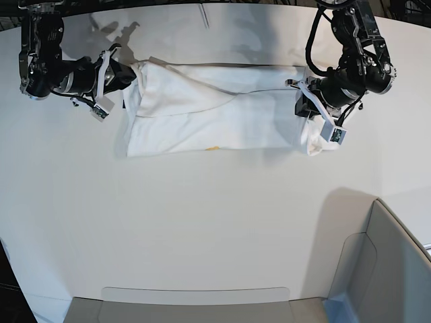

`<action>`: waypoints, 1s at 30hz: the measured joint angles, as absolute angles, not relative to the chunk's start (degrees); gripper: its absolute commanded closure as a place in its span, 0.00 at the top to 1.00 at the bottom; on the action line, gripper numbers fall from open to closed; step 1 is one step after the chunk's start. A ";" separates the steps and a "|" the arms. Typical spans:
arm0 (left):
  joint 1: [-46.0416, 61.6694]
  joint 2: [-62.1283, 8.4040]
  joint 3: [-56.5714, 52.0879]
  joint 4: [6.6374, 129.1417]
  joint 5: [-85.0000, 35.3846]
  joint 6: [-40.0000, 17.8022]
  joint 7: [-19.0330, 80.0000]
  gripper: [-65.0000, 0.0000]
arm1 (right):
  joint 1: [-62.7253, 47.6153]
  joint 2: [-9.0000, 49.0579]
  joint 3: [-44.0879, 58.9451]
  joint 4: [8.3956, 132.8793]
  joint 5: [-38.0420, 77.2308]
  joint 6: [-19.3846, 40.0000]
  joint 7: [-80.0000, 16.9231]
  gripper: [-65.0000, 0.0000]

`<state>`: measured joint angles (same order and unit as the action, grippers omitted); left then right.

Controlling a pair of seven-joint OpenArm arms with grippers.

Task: Layout the t-shirt on the table in an organized manner, then fold the t-shirt properly
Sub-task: 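Grasp the strip end with the left gripper and lift it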

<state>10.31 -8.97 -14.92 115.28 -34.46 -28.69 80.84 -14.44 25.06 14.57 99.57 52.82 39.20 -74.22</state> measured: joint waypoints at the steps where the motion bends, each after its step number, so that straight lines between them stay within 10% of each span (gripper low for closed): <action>1: 10.28 -8.47 -14.68 115.28 -34.50 -28.69 80.82 0.00 | -14.39 25.06 14.59 99.04 52.77 39.18 -74.13 0.18; 30: 7.99 -3.64 -5.50 114.98 -26.35 -28.69 80.97 0.00 | -14.11 25.17 14.61 97.43 52.49 39.20 -74.56 0.18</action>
